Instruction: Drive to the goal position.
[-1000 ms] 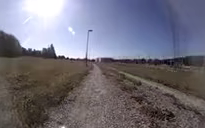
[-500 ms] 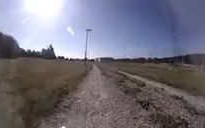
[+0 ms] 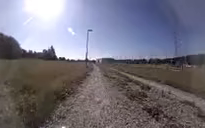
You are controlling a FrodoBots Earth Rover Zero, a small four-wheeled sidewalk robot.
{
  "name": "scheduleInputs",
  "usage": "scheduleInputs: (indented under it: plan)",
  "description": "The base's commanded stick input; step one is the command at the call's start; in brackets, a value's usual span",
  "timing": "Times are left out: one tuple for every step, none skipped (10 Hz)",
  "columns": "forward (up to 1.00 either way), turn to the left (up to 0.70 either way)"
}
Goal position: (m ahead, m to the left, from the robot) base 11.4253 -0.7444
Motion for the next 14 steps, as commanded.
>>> scheduleInputs:
  plan:
    - [0.5, 0.0]
    - [0.5, 0.0]
    - [0.5, 0.0]
    - [0.5, 0.0]
    - [0.5, 0.0]
    - [0.5, 0.0]
    - [0.5, 0.0]
    - [0.5, 0.0]
    - [0.5, 0.0]
    - [0.5, 0.0]
    - [0.5, 0.0]
    - [0.5, 0.0]
    - [0.5, 0.0]
    - [0.5, 0.0]
